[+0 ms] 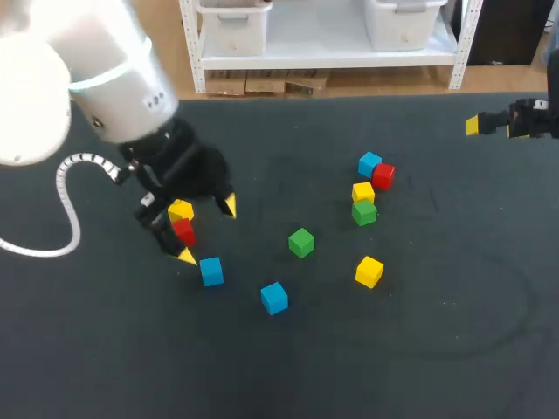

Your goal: Place the blue cubes, place green cubes on the blue cubes, place the yellow cubes on the green cubes, then place the red cubes on the yellow cubes, and place purple cube on the red cubes.

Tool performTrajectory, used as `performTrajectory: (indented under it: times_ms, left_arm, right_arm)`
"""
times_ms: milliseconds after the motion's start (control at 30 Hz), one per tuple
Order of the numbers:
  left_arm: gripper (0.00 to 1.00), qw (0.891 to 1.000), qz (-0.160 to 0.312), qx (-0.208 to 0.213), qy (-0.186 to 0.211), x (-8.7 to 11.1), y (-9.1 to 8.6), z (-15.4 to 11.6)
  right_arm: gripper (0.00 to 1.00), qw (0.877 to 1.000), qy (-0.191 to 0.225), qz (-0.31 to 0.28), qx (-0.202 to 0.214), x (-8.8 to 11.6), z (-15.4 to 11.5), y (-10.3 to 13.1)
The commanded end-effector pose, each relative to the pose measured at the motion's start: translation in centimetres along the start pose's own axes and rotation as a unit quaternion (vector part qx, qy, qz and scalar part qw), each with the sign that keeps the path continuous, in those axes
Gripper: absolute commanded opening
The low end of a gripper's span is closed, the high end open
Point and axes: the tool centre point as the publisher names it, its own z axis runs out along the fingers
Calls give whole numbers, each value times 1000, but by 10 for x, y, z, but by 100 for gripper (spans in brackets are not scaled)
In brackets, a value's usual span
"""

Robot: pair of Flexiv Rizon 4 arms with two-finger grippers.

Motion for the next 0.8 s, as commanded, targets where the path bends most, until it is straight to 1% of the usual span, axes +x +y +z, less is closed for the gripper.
performTrajectory:
  times_ms: [33,167,233,367,567,633,800]
  left_arm:
    - [100,989,140,47,6,-12,5,9]
    - [100,982,179,56,4,-24,8,18]
    - [100,980,189,62,7,-29,10,24]
    - [100,975,212,68,-3,-38,11,39]
    - [100,974,212,74,-8,-42,15,64]
    - [100,974,215,72,-15,-44,16,70]
    - [100,975,211,68,-18,-48,23,84]
  right_arm:
    - [100,1000,0,0,1,0,0,1]
    - [100,1000,0,0,1,0,0,1]
    - [100,1000,0,0,1,0,0,1]
    - [100,1000,0,0,1,0,0,1]
    - [100,1000,0,0,1,0,0,1]
    - [100,1000,0,0,1,0,0,1]
    - [100,1000,0,0,1,0,0,1]
